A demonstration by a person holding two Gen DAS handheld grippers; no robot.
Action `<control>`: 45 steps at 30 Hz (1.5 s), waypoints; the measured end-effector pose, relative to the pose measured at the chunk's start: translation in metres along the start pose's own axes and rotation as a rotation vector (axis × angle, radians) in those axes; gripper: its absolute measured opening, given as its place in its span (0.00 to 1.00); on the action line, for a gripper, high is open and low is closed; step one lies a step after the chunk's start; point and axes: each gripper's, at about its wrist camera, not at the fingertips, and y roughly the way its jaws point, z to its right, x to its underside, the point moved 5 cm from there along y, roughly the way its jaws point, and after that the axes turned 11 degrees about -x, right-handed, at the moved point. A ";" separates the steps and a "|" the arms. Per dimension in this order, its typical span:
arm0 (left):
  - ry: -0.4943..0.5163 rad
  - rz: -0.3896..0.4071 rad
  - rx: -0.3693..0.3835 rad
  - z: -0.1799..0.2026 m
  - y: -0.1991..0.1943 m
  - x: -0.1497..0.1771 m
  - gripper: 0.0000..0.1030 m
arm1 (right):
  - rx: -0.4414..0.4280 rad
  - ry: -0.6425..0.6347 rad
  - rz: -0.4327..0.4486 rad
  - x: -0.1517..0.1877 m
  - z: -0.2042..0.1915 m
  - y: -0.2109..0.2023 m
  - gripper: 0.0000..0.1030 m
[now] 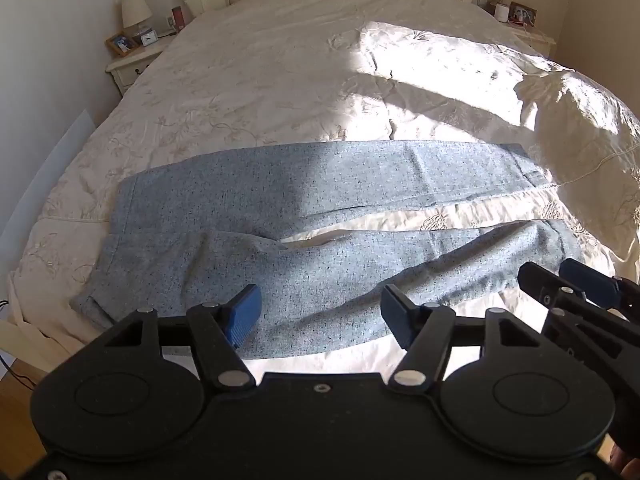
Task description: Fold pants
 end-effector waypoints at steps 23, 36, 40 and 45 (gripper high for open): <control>-0.020 -0.028 -0.006 -0.004 0.005 0.000 0.66 | -0.010 -0.002 -0.015 0.000 -0.001 0.006 0.37; -0.022 -0.040 0.002 -0.003 0.006 0.001 0.66 | -0.012 -0.001 -0.014 0.000 -0.001 0.006 0.37; -0.024 -0.037 0.000 -0.003 0.006 0.000 0.66 | -0.014 -0.002 -0.013 0.000 -0.001 0.006 0.37; -0.025 -0.038 -0.001 -0.004 0.006 0.001 0.66 | -0.017 -0.004 -0.013 0.001 0.000 0.006 0.37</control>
